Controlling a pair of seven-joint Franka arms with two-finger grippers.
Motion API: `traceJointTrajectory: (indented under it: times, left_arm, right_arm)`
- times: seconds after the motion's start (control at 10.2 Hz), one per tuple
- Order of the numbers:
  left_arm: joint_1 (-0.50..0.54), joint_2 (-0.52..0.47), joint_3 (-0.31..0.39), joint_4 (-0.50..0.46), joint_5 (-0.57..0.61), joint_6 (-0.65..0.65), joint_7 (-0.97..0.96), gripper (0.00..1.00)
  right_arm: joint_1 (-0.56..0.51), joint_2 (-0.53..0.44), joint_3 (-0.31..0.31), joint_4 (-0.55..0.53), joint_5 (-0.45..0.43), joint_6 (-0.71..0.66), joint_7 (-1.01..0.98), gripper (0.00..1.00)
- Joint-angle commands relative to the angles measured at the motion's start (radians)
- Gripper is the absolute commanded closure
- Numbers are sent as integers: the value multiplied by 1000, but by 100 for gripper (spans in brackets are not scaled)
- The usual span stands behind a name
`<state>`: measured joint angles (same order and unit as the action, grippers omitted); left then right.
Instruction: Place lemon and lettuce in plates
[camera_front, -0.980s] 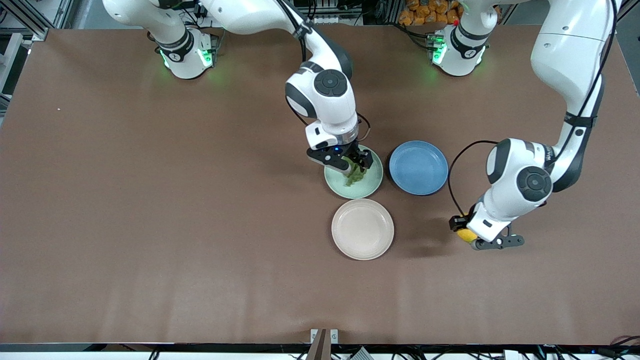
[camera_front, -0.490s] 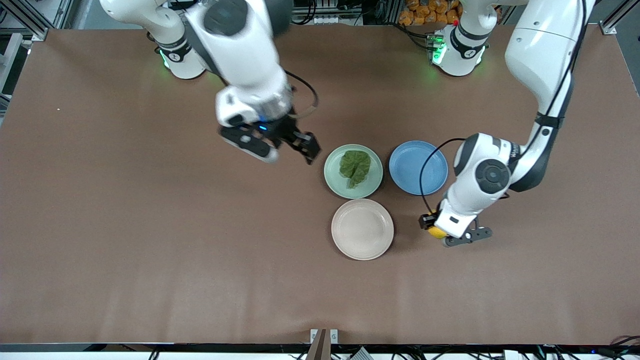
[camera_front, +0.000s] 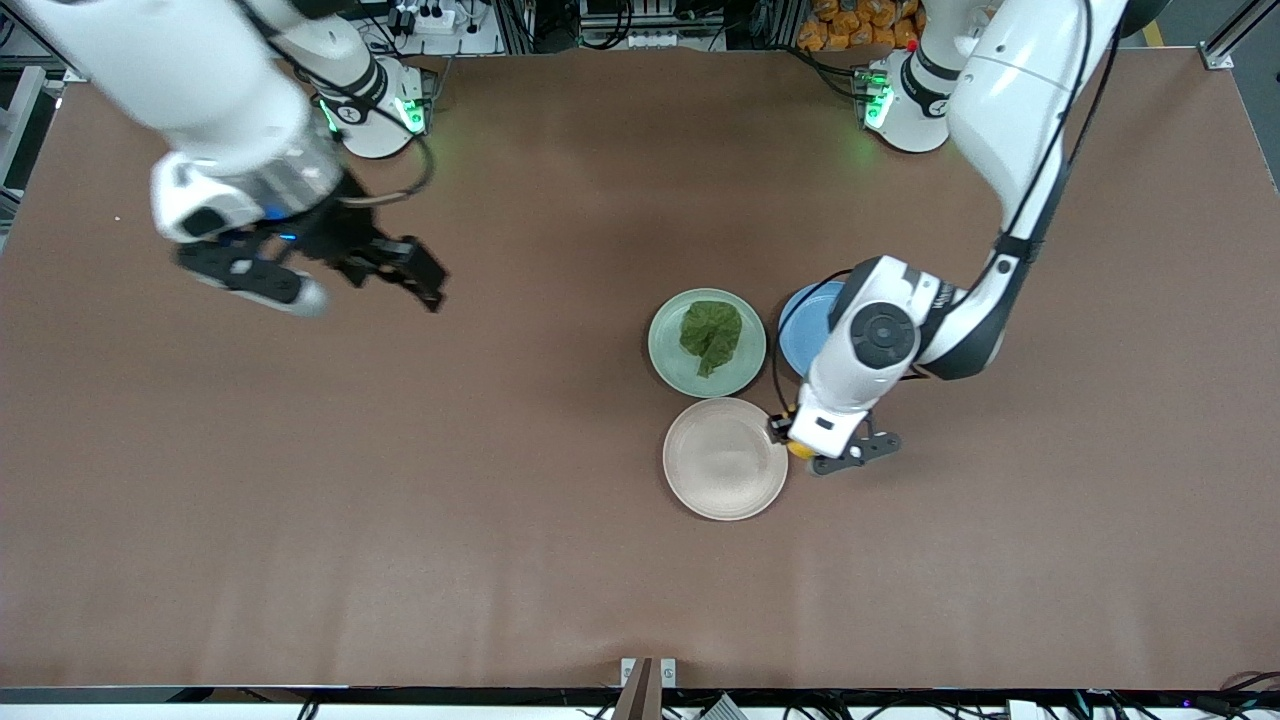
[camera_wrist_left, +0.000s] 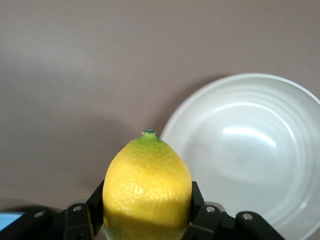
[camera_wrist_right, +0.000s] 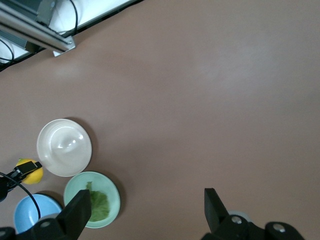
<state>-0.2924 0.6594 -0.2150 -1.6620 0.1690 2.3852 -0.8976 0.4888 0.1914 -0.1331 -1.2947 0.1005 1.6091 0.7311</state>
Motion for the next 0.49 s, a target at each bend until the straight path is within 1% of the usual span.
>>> traceJointTrajectory:
  times: [0.0,0.2,0.29,0.39]
  left_arm:
    - [-111,84,46,119,-5,-3,-136,100]
    - [-160,86,81,122,-5,-1,-174,100]
    - [-165,91,88,122,-5,-1,-185,44]
    - [-172,89,98,122,29,0,-179,0]
  right_arm:
    - [-94,-67,17,-38,-10,-84,-109,0]
    - [-188,-87,20,-38,-7,-118,-273,0]
    - [-237,-105,21,-43,-4,-120,-374,0]
    - [-284,-127,21,-50,-4,-130,-468,0]
